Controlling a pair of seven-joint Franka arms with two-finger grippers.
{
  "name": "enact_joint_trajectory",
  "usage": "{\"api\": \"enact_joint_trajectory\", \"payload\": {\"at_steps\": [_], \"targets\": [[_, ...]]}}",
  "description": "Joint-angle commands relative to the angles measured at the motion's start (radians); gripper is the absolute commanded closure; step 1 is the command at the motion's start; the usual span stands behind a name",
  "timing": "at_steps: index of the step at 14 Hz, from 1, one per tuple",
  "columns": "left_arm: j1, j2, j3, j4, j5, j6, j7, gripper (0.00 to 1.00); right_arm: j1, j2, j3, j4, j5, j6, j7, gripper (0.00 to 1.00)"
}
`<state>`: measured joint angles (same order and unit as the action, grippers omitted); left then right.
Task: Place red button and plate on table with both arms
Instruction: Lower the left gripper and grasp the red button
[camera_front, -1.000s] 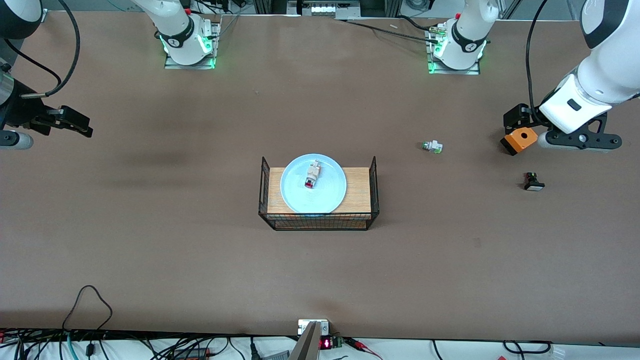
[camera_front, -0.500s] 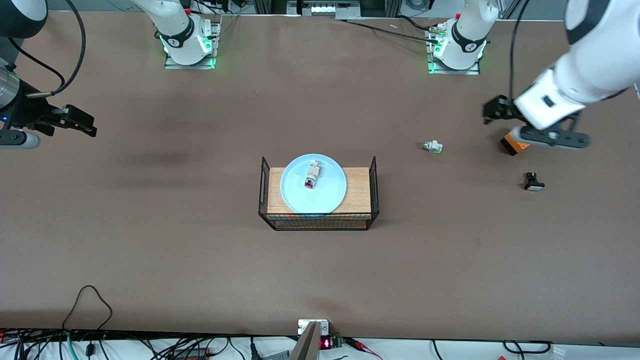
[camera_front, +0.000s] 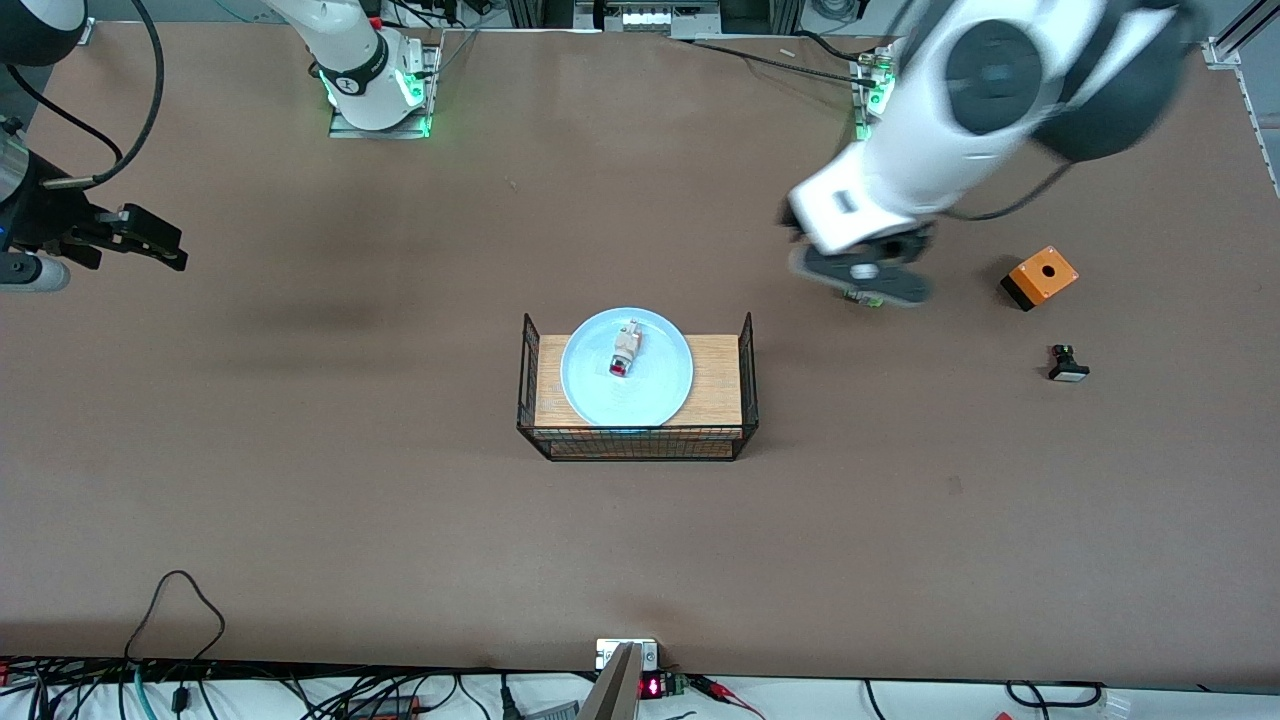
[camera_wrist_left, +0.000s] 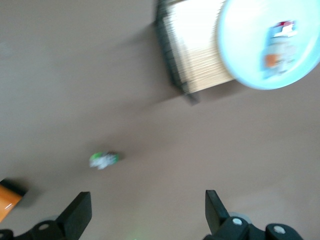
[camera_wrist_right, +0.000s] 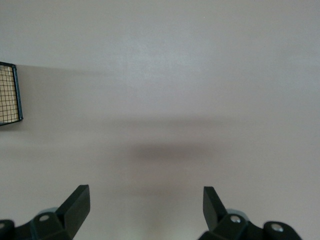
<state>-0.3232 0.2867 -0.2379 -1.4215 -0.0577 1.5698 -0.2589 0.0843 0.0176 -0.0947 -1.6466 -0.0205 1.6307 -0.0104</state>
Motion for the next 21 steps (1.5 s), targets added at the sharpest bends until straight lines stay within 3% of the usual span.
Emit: {"api": "enact_joint_trajectory", "payload": {"at_steps": [1, 4, 10, 13, 17, 18, 19, 21], "targets": [[-0.103, 0.116, 0.006, 0.104, -0.010, 0.121, -0.028, 0.00, -0.001, -0.013, -0.003, 0.007, -0.004, -0.040, -0.040, 0.00], [-0.194, 0.210, 0.008, 0.104, -0.004, 0.361, -0.031, 0.00, 0.003, -0.011, 0.001, 0.008, -0.010, -0.026, -0.034, 0.00], [-0.250, 0.390, 0.019, 0.104, 0.025, 0.723, -0.034, 0.00, 0.003, -0.001, 0.001, 0.028, -0.007, -0.002, -0.033, 0.00], [-0.260, 0.410, 0.019, 0.096, 0.137, 0.742, -0.043, 0.00, 0.002, -0.001, 0.001, 0.027, -0.007, 0.006, -0.033, 0.00], [-0.264, 0.421, 0.020, 0.073, 0.157, 0.736, -0.060, 0.01, 0.002, -0.001, 0.001, 0.025, -0.007, 0.008, -0.031, 0.00], [-0.263, 0.421, 0.020, 0.072, 0.157, 0.731, -0.057, 0.15, 0.002, -0.001, 0.001, 0.024, -0.009, 0.011, -0.031, 0.00], [-0.260, 0.421, 0.019, 0.069, 0.157, 0.730, -0.056, 0.41, 0.003, -0.001, 0.001, 0.022, -0.007, 0.011, -0.031, 0.00], [-0.257, 0.419, 0.019, 0.064, 0.157, 0.722, -0.059, 0.73, 0.003, -0.002, 0.001, 0.021, -0.007, 0.009, -0.029, 0.00]]}}
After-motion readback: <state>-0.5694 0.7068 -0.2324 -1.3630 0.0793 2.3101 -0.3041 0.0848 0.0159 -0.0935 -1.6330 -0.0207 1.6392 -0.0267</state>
